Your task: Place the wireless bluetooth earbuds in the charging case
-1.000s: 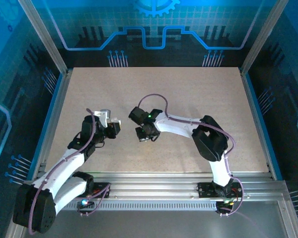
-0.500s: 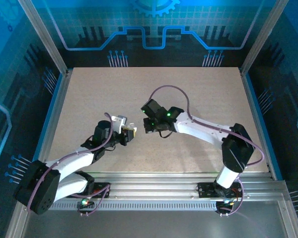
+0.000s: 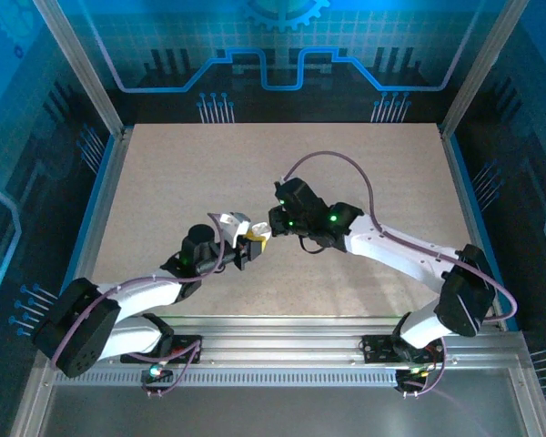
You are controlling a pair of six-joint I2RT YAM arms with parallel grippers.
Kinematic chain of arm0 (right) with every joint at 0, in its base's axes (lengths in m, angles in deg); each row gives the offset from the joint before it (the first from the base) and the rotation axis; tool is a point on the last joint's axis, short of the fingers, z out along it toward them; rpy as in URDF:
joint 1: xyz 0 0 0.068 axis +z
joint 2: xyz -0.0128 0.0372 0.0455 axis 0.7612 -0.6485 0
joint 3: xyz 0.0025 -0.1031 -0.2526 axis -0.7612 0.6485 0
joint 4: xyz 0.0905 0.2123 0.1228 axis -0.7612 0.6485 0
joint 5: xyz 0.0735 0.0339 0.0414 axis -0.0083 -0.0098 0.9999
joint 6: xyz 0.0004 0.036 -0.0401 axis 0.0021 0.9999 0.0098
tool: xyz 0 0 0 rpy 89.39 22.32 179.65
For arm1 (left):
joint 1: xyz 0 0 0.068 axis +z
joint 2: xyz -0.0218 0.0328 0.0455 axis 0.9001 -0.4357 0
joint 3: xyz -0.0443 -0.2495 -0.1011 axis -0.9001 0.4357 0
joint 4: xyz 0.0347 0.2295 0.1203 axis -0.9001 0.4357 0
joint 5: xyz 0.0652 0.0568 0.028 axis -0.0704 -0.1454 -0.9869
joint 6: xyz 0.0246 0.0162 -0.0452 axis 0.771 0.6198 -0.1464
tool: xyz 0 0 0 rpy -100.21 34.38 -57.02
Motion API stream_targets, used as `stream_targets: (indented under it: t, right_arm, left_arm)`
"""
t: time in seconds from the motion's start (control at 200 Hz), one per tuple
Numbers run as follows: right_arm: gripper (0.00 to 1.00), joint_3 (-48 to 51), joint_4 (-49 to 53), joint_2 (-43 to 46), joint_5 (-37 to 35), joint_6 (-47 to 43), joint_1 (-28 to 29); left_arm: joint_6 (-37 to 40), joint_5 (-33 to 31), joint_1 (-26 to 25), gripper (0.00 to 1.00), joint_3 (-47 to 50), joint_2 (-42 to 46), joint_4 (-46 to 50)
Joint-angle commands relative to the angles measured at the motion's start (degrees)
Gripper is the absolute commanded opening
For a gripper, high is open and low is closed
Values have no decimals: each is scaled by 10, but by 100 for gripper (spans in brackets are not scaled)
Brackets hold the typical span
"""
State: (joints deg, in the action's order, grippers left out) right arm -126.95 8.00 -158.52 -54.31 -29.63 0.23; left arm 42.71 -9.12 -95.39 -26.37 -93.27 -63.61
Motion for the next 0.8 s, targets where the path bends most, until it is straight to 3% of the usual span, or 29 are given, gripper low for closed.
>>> stream_targets:
  t: [0.0, 0.795]
  right_arm:
    - [10, 19, -50, 25, -10, -9, -6]
    - [10, 58, -131, 45, -23, -37, 26]
  left_arm:
    - [17, 7, -7, 18, -15, -16, -46]
    - [-9, -17, -23, 18, -40, -16, -101]
